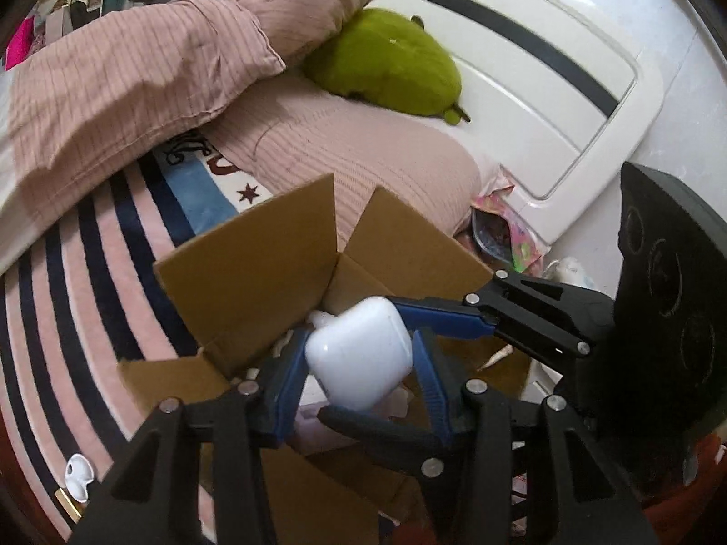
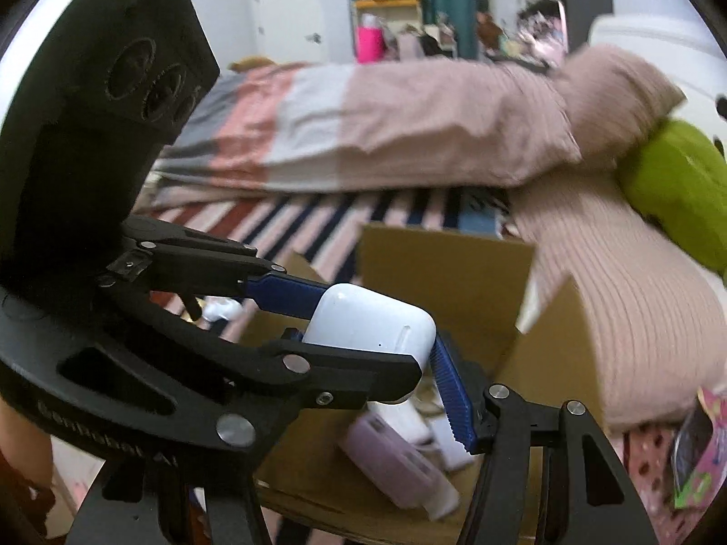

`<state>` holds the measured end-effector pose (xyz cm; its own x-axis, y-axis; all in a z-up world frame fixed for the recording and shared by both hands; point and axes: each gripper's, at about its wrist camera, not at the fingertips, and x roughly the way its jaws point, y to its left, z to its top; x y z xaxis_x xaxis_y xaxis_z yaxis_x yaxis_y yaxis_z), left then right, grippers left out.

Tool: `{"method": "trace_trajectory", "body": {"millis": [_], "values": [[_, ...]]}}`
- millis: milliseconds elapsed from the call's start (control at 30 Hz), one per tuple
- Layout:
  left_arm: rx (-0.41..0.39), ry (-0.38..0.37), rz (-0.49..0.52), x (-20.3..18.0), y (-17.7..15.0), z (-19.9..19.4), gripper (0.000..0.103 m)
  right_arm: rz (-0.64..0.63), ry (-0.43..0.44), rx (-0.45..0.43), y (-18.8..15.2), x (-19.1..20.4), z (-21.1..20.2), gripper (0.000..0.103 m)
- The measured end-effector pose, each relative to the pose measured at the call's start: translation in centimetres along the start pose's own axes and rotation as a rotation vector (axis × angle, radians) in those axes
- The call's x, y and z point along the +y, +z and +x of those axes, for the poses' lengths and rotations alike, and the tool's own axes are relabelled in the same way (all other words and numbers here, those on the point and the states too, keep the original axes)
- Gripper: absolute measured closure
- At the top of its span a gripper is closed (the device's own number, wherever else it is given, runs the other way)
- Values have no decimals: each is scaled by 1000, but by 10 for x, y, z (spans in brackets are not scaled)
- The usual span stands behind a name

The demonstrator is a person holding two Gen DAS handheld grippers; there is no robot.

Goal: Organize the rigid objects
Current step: 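Lower the earbud case into the cardboard box and open the gripper, then grasp the white contact lens case with the right gripper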

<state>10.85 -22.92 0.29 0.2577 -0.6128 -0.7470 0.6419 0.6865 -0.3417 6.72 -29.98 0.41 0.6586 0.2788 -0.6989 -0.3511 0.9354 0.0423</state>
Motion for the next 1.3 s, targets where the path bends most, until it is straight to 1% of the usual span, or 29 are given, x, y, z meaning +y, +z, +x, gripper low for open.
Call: {"method": "trace_trajectory", "body": {"millis": [33,67,100,133,233,333,500,633,733,800,900,933,1033,1100,1267,1300], "values": [[4,4,-6,0,1,2,49,-1,-17,16,-1,-3,3,48],[0,7,-15,1,1,1,44,-6,-32,28,-2,-5,5,46],[-7,12,-15,1,1,-1,39,-12,-45,35,-3,-6,6,42],[-14,21,-13,2,0,-4,39,-20,-51,36,-4,-6,6,40],[-39,59,-18,6,-4,-17,39,-22,-44,30,-7,-5,1,40],[-77,101,-24,14,-11,-38,39,-37,-34,17,-5,3,-5,40],[-145,219,-55,37,-32,-86,38,-79,1,-7,4,30,-9,40],[-190,306,-110,67,-59,-124,38,-139,72,-37,16,65,-9,40],[-215,391,-156,94,-84,-147,38,-182,164,-45,24,96,-1,40],[-232,432,-198,114,-104,-160,38,-207,223,-28,27,118,13,40],[-238,495,-258,143,-136,-172,38,-245,271,9,25,148,34,40],[-236,513,-280,154,-147,-174,38,-254,293,34,23,158,46,40],[-229,520,-341,179,-175,-175,38,-251,332,106,15,179,87,40],[-224,515,-382,195,-194,-175,38,-256,329,133,9,189,114,40],[-208,515,-455,218,-229,-173,38,-278,230,170,-1,199,192,40],[-208,515,-466,220,-233,-173,38,-276,223,175,-1,199,200,40]]}}
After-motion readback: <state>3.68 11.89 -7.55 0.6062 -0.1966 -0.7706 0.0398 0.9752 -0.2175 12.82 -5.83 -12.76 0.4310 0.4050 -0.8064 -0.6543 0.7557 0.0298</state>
